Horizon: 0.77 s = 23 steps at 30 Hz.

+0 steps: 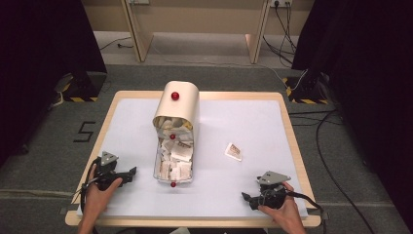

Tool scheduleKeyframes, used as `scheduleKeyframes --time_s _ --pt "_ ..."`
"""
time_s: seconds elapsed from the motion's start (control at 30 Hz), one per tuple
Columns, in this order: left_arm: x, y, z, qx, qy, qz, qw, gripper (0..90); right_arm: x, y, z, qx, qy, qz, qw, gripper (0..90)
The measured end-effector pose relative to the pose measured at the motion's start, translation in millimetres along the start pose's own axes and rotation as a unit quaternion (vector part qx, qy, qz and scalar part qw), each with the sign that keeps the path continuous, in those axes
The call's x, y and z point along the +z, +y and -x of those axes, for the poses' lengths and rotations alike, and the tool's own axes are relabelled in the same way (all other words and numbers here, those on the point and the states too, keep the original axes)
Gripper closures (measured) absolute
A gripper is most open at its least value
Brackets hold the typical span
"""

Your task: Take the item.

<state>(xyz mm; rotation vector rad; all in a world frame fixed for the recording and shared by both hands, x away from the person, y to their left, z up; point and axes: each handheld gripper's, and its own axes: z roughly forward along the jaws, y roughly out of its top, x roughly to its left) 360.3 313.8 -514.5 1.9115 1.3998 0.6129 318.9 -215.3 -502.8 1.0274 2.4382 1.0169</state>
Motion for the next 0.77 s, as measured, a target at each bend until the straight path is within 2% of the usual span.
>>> scheduleKeyframes --time_s 0.77 --pt "0.0 0.0 0.0 0.0 0.0 0.0 1.0 11.4 0.2 -1.1 0.1 0.001 0.003 0.004 1.0 15.6"
